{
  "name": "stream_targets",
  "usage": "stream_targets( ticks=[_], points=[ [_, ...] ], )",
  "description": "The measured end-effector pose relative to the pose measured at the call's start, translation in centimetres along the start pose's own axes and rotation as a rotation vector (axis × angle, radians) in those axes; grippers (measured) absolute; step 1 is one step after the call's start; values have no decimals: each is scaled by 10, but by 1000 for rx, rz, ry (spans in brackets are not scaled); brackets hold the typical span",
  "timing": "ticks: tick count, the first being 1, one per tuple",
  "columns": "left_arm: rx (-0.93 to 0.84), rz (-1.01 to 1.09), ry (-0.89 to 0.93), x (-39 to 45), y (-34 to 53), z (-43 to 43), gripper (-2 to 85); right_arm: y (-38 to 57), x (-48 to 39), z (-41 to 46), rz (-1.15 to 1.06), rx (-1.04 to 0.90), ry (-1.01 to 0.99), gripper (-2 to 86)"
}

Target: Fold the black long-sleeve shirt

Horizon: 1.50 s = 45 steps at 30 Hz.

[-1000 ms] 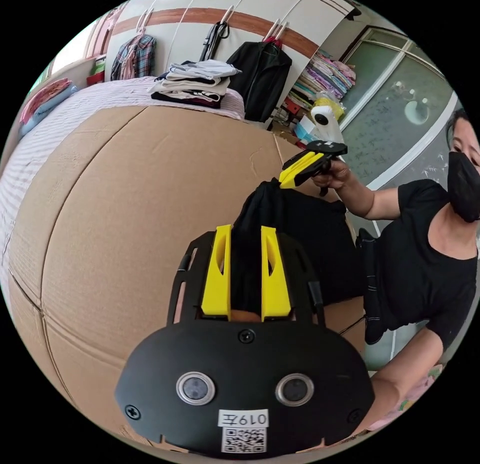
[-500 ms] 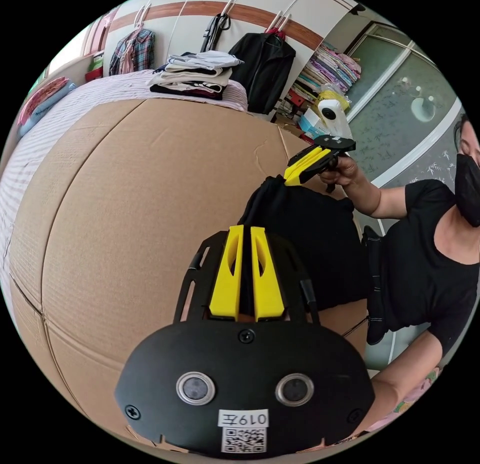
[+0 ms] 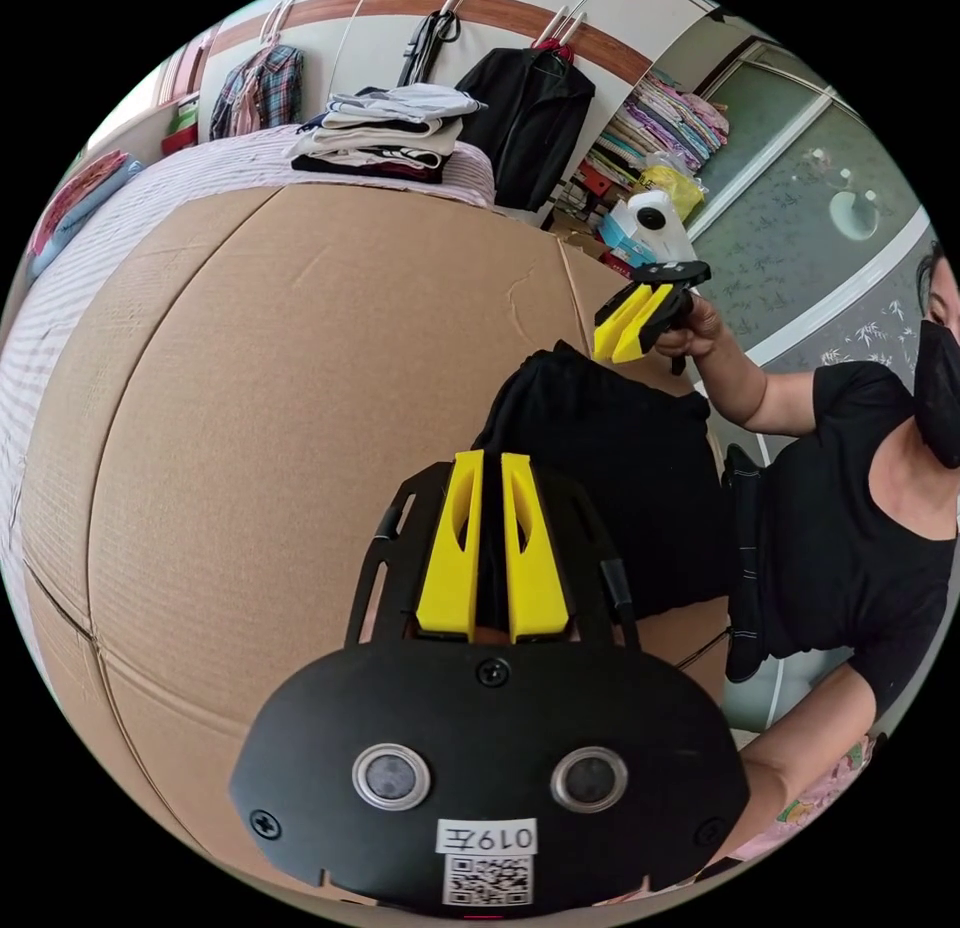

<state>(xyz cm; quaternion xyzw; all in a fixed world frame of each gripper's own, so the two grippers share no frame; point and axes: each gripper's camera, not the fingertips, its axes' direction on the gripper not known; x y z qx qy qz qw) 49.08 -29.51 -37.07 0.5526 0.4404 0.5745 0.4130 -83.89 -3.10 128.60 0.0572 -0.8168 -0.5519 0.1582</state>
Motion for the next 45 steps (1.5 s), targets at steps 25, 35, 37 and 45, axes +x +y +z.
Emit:
stream_targets(
  ticks=[25,35,37,45],
  points=[
    [7,-44,-33,23,-7,15,67,48,3,-37,-3,28,6,47],
    [185,-28,-16,61,1,-7,86,91,-15,-33,-23,-51,-25,59],
    [164,21,-38,83,-7,2,85,93,-15,-29,-21,-66,-29,55],
    [110,99,-11,127,-40,51,82,108,-18,-36,-28,-22,15,-3]
  ],
)
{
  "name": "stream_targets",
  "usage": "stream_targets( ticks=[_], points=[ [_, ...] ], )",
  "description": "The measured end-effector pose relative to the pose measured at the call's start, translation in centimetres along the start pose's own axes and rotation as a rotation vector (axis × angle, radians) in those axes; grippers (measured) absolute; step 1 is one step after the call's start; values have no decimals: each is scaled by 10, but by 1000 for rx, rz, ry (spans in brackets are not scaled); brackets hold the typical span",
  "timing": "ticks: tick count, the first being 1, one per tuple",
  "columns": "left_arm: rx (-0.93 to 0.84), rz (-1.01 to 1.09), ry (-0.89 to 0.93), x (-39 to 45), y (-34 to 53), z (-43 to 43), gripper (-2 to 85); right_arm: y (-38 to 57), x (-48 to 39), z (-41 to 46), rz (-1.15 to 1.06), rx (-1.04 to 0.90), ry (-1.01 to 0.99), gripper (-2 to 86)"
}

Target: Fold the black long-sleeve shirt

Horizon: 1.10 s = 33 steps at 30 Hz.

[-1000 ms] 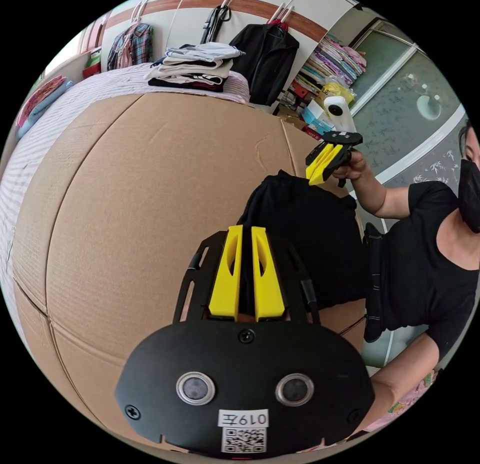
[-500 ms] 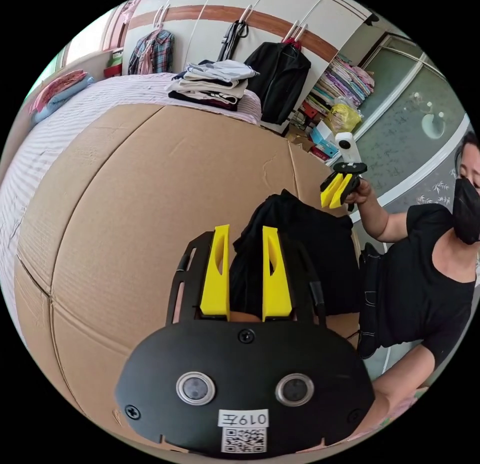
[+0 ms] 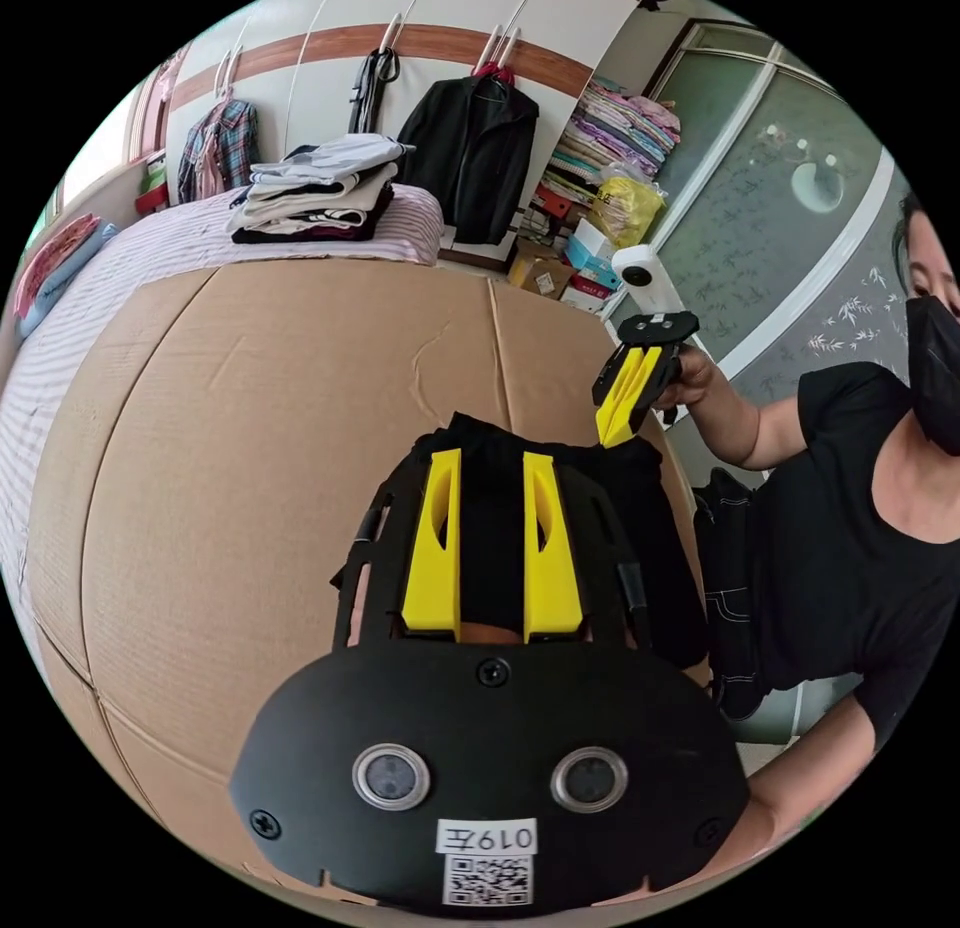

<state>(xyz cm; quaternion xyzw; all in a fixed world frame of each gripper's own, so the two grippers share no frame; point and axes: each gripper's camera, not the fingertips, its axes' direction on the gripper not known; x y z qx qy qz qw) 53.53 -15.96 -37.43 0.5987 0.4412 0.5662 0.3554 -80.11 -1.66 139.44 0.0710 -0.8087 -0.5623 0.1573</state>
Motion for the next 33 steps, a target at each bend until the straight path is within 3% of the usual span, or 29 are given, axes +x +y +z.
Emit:
stream_targets(
  ticks=[4,10,18,33],
  points=[
    [-38,-19,11,0,-2,20,80,6,10,3,20,-3,-35,6],
    [46,4,42,23,-1,15,73,-32,37,-23,65,128,-20,41],
    [84,176,110,111,-3,26,70,-118,59,29,56,-42,68,65],
    [-131,271,70,168,-12,93,75,-144,70,55,25,-67,72,-2]
  ],
)
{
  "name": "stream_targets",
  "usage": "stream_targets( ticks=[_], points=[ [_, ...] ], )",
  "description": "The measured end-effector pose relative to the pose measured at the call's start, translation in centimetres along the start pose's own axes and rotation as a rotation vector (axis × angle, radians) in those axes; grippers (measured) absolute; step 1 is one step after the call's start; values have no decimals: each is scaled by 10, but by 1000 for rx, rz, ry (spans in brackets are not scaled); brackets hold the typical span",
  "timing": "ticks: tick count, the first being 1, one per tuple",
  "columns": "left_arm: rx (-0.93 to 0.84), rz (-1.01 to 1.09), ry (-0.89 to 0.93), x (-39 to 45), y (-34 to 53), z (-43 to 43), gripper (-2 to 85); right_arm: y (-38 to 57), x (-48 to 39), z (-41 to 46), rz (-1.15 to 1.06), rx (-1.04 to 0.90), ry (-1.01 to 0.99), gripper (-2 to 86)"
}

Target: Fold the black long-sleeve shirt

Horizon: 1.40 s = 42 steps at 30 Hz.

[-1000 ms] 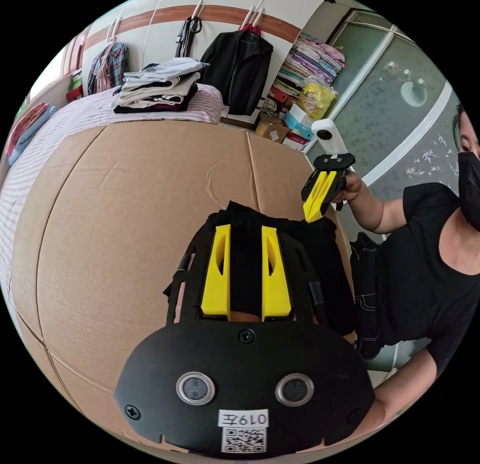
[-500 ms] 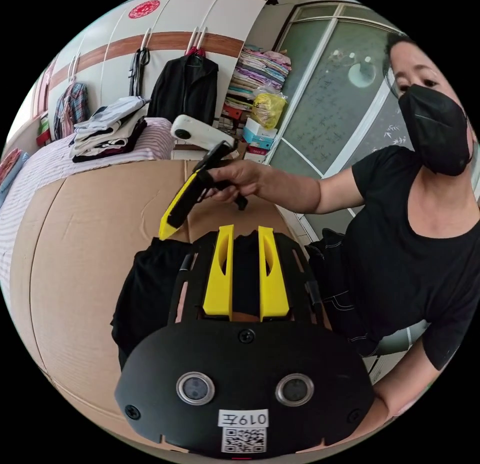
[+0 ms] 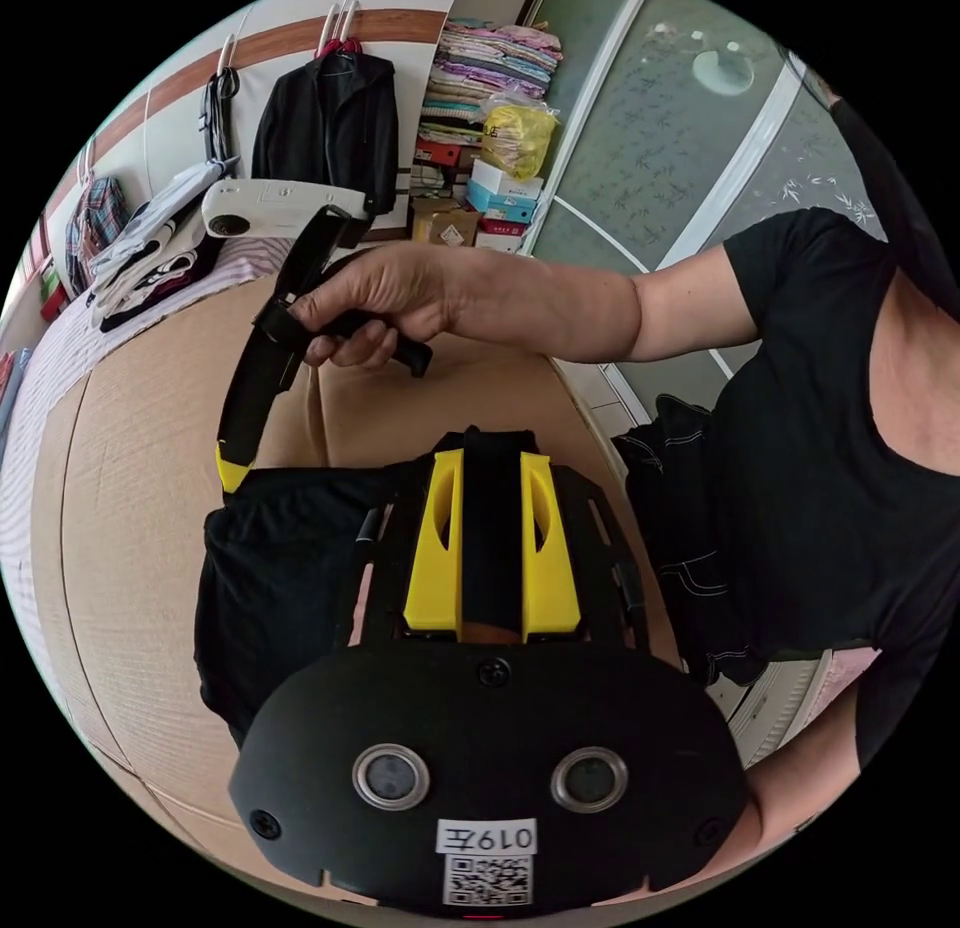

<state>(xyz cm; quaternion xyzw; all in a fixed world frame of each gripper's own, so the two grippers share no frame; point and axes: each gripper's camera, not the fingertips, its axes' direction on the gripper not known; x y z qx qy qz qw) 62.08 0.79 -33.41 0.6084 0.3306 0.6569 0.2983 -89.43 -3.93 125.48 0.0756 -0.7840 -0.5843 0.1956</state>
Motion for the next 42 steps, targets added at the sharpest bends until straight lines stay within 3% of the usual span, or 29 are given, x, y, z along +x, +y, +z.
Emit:
stream_targets(
  ticks=[20,29,35,42],
  points=[
    [-15,-5,-8,-7,-9,11,74,3,19,5,36,-18,-26,19],
    [167,-36,3,-32,9,-37,71,72,23,-64,56,127,-108,61],
    [248,-242,-176,-88,25,-65,76,116,11,-54,49,26,-166,58],
    [129,-392,-154,-165,12,-50,98,133,16,-44,84,26,-213,45]
  ],
)
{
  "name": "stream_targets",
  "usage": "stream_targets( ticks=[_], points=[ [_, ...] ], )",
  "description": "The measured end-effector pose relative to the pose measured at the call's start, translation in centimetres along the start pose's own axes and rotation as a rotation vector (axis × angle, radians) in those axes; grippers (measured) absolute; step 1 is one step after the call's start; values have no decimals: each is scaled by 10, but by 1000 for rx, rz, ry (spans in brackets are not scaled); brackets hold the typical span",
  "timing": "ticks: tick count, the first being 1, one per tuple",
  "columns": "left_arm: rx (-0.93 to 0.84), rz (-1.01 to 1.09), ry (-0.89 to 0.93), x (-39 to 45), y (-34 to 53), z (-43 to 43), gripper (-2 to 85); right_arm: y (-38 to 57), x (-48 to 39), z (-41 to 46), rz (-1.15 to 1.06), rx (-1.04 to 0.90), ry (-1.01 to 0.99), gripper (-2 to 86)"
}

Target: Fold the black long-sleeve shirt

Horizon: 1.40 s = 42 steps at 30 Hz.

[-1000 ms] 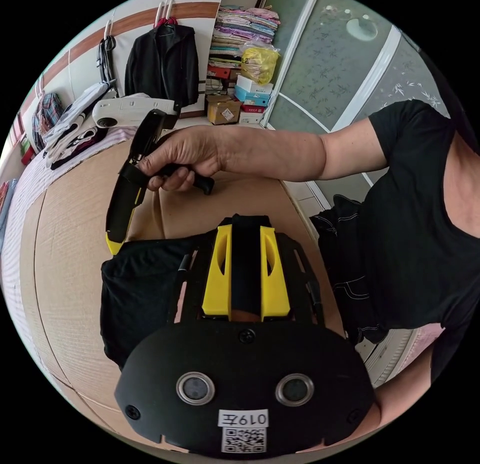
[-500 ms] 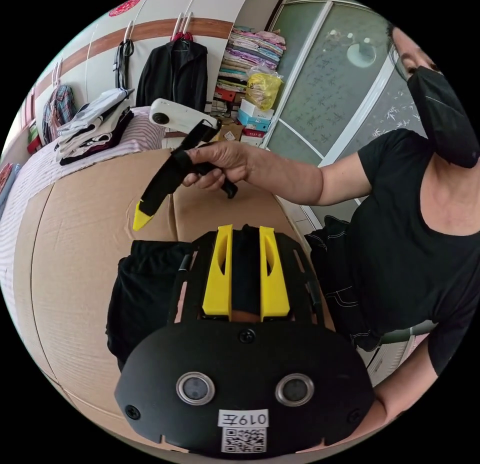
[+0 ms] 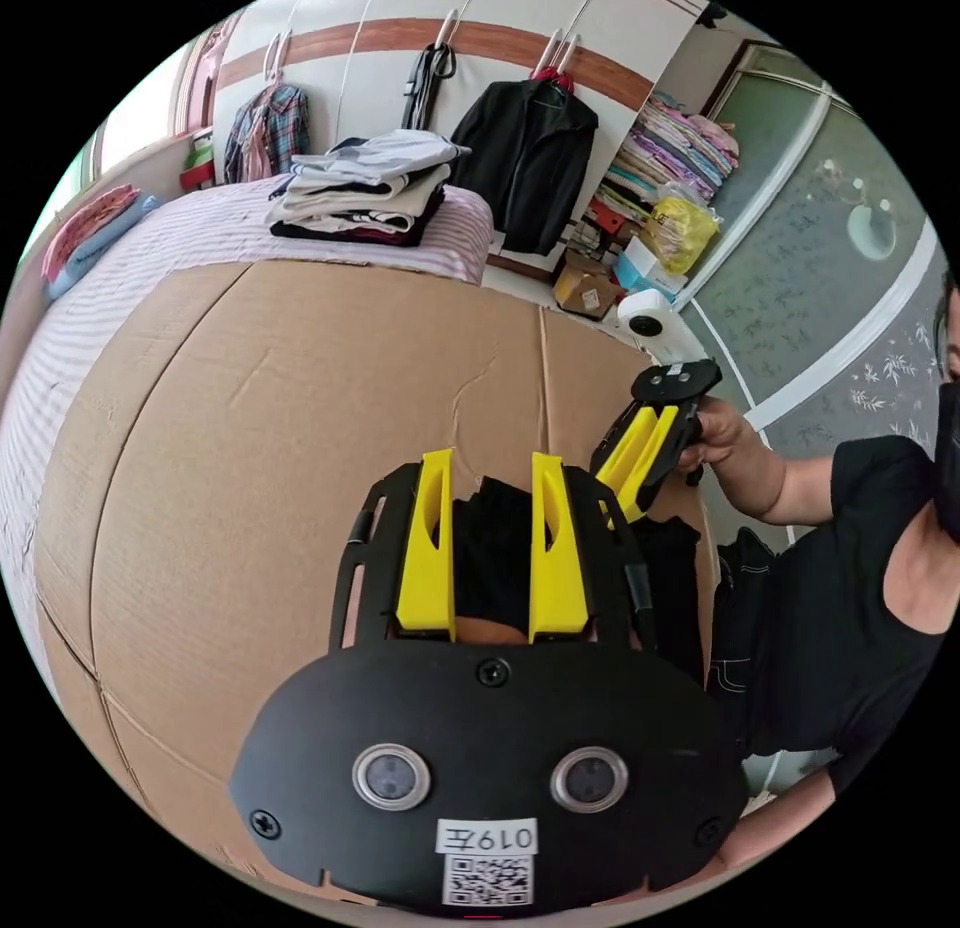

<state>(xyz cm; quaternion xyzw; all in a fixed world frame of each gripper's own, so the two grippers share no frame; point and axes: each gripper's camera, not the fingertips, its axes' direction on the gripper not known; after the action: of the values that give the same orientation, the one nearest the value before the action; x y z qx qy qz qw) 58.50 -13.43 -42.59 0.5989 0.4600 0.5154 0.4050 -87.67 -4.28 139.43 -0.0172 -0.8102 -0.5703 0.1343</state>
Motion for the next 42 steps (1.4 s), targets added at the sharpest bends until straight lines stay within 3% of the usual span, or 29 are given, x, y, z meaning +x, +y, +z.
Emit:
stream_targets(
  ticks=[7,36,42],
  points=[
    [-184,37,41,-16,-21,37,36,-1,-8,-11,-47,31,18,-3],
    [-196,24,-13,-46,-33,29,8,54,0,-42,9,84,12,-2],
    [-200,20,-1,-50,-36,31,8,51,5,-41,32,92,-28,36]
  ],
)
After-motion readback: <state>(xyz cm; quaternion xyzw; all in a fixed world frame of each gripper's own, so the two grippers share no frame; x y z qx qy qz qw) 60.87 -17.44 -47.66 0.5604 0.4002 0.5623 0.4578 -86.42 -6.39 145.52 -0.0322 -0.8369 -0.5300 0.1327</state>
